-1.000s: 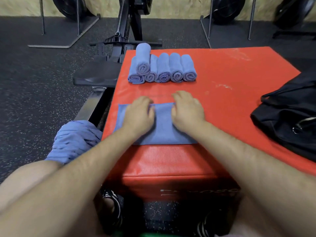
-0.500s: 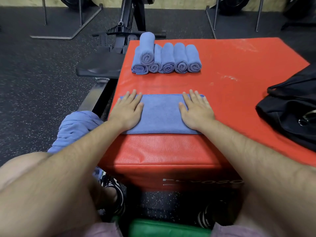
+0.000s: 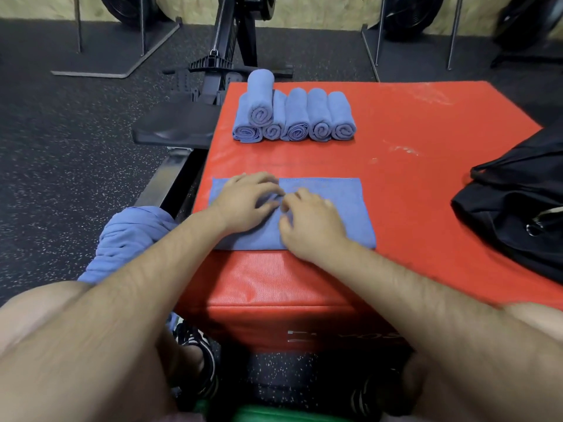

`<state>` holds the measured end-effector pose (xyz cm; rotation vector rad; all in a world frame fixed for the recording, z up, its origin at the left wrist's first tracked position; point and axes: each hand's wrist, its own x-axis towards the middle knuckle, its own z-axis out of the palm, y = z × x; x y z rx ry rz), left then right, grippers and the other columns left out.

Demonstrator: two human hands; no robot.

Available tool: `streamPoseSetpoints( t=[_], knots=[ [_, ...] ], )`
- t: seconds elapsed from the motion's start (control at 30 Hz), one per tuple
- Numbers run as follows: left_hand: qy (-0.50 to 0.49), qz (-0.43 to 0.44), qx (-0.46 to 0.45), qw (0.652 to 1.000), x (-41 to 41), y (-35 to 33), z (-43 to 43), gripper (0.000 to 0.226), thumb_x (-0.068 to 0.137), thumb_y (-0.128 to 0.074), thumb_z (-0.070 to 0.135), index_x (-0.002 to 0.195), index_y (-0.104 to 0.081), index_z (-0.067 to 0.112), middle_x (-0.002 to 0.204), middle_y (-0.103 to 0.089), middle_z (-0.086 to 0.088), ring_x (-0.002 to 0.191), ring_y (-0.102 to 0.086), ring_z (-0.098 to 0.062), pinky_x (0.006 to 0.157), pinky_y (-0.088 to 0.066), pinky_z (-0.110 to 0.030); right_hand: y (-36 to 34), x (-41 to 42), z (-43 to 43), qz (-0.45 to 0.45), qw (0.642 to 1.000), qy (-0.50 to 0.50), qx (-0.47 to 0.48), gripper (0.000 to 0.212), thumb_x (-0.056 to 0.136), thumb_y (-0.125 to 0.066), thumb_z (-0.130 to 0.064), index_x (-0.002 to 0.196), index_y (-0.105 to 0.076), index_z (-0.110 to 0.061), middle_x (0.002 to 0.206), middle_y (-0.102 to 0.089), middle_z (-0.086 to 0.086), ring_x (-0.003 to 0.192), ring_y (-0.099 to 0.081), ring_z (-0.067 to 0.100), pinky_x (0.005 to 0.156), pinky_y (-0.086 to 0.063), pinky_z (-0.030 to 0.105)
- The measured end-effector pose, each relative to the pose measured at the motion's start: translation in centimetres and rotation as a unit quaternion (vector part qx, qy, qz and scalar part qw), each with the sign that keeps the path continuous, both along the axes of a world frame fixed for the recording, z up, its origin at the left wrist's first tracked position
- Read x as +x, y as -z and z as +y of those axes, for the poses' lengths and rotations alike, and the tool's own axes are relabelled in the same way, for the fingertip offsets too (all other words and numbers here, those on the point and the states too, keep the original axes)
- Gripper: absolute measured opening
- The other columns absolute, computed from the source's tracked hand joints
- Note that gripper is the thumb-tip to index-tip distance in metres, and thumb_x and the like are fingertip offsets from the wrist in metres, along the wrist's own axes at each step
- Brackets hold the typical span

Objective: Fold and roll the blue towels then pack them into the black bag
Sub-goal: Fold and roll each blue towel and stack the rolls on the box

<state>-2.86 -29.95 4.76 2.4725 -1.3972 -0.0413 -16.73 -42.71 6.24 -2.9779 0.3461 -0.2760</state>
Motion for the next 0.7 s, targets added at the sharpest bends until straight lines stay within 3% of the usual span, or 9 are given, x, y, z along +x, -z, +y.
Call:
streamPoseSetpoints(
  t=[0.13,0.2,0.3,0.47,0.6,0.7],
  knots=[
    [-0.029,-0.010,0.028,0.999,0.3,0.2,0.4,0.048,0.092,-0.034,0.054,0.129,-0.061,0.039,0.137,-0.054,0.014,0.128,-0.050,-0.009,0.111,-0.026,-0.047,1.6,0.0,2.3,-0.002,0.998,0.040,-0.037,0.052,0.087,-0.042,-0.053,0.104,-0.068,-0.011,0.104,-0.064,0.010,0.092,-0.059,0.034,0.077,-0.044,0.043],
    [-0.052,-0.042,0.028,0.997,0.5,0.0,0.7,0.048,0.093,-0.031,0.057,0.126,-0.062,0.040,0.127,-0.060,0.012,0.119,-0.057,-0.015,0.101,-0.033,-0.043,2.2,0.2,2.1,0.005,0.999,0.039,-0.027,0.062,0.088,-0.036,-0.059,0.111,-0.065,-0.009,0.114,-0.063,0.011,0.106,-0.058,0.034,0.088,-0.043,0.048],
    [-0.086,-0.095,0.053,0.990,0.3,-0.6,1.1,0.043,0.095,-0.037,0.060,0.121,-0.065,0.039,0.108,-0.060,0.005,0.100,-0.057,-0.026,0.086,-0.036,-0.040,2.4,0.4,0.4,0.036,0.999,0.003,-0.007,0.068,0.091,-0.037,-0.063,0.132,-0.055,-0.012,0.141,-0.053,0.007,0.139,-0.041,0.029,0.112,-0.028,0.055],
    [-0.105,-0.099,0.048,0.988,-1.0,-1.3,1.6,0.032,0.092,-0.056,0.056,0.110,-0.070,0.033,0.097,-0.059,0.003,0.100,-0.059,-0.028,0.084,-0.034,-0.039,1.3,1.0,-3.9,0.063,0.997,-0.048,0.007,0.051,0.095,-0.045,-0.043,0.145,-0.046,-0.031,0.159,-0.034,-0.005,0.152,-0.015,0.025,0.120,-0.014,0.049],
    [-0.079,-0.072,0.017,0.994,-2.7,-0.8,2.2,0.036,0.088,-0.061,0.056,0.104,-0.071,0.025,0.092,-0.059,0.005,0.097,-0.060,-0.023,0.078,-0.032,-0.037,0.7,0.1,-6.2,0.046,0.998,-0.032,0.012,0.043,0.096,-0.052,-0.039,0.139,-0.054,-0.032,0.151,-0.043,-0.007,0.148,-0.022,0.028,0.117,-0.025,0.046],
    [-0.071,-0.091,0.009,0.993,-3.7,-0.6,3.0,0.038,0.088,-0.062,0.056,0.105,-0.071,0.023,0.092,-0.057,0.002,0.095,-0.059,-0.025,0.074,-0.025,-0.035,0.3,-1.1,-6.1,-0.013,0.996,-0.084,0.018,0.031,0.093,-0.058,-0.032,0.123,-0.063,-0.030,0.128,-0.057,-0.011,0.125,-0.041,0.024,0.098,-0.041,0.045]
  ],
)
